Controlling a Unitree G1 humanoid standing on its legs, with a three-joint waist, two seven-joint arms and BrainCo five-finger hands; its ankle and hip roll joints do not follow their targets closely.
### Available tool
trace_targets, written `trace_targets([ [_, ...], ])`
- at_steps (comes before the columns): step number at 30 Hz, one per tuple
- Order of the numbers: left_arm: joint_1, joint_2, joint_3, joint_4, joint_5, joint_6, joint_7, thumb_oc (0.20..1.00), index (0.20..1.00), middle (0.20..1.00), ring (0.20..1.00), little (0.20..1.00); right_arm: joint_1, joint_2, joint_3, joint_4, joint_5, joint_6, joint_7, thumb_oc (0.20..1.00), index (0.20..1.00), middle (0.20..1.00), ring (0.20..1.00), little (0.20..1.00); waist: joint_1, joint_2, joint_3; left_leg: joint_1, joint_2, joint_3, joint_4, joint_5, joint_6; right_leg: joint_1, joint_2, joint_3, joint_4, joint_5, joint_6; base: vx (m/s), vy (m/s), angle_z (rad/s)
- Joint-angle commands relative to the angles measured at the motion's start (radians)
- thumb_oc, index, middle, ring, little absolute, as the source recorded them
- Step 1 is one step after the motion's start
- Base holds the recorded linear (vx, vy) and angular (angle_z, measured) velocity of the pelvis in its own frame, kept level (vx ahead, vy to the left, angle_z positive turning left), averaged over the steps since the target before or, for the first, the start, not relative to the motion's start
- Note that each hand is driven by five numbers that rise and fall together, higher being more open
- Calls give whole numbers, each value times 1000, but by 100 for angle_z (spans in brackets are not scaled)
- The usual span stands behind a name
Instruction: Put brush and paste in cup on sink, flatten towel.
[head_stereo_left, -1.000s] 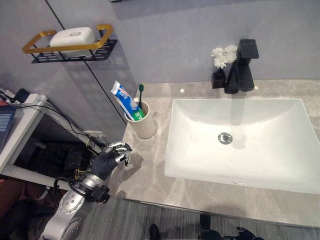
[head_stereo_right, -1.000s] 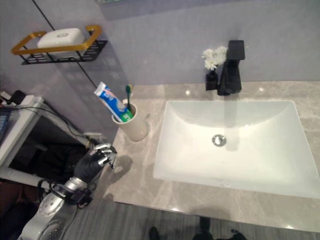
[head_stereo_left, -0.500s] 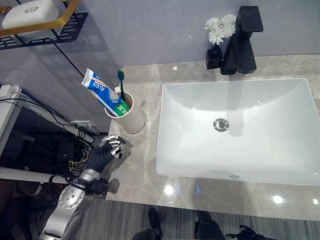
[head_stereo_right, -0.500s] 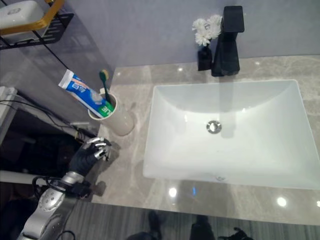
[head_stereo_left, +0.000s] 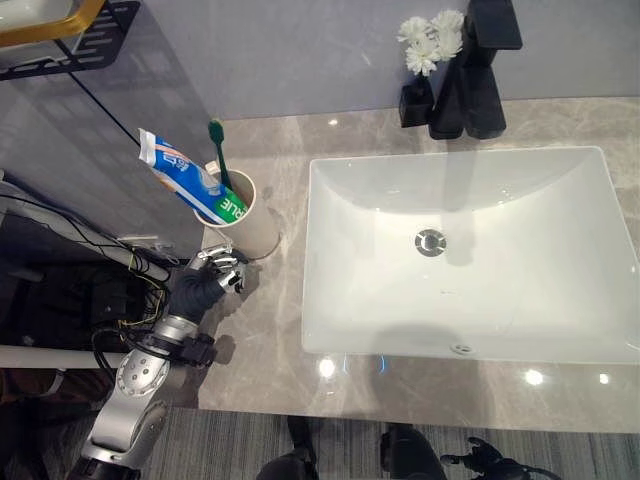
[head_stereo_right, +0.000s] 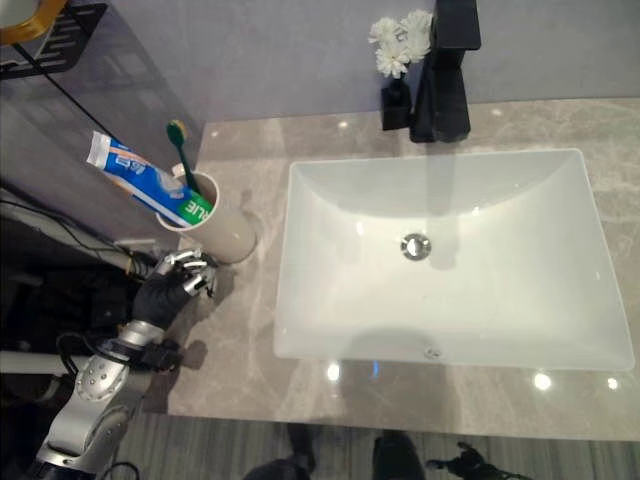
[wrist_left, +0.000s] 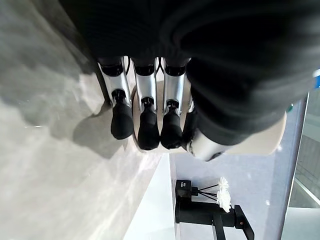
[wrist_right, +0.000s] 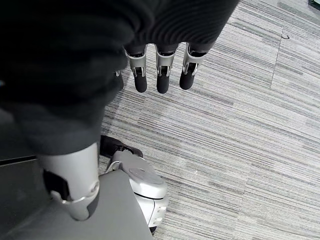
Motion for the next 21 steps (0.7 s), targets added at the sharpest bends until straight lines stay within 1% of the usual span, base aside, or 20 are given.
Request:
trace_targets([
  [1, -19, -4, 3, 42, -9, -16, 30, 200, 200, 200, 200, 200, -18, 21, 52, 12, 8, -3, -21, 1000, 1000, 1000, 1000, 1000, -33, -35, -3, 18, 22, -19, 5, 33, -33, 23, -32, 7, 0, -24, 60, 0, 0, 0],
  [4, -34, -3, 4, 53, -3, -17, 35, 200, 200, 200, 200, 200, -18, 20, 70, 9, -20, -1, -23, 1000, 1000, 1000, 1000, 1000, -35, -38, -8, 14, 21, -16, 5, 37, -33, 15, -33, 10, 0, -21, 59, 11, 0, 0],
  [13, -96, -21, 22, 109, 19, -28, 82, 200, 200, 200, 200, 200, -10, 23, 52, 6, 11, -3, -23, 1000, 1000, 1000, 1000, 1000, -49, -38, -23, 28, 26, -4, 5, 27, -36, 16, -29, 17, 0, -23, 59, 12, 1, -2],
  [21, -178, -46, 21, 183, 31, -44, 137, 200, 200, 200, 200, 200, -12, 28, 65, -5, 7, -5, -27, 1000, 1000, 1000, 1000, 1000, -66, -50, -30, 26, 26, 4, 5, 21, -36, 3, -26, 29, 0, -18, 59, 4, 2, -5],
])
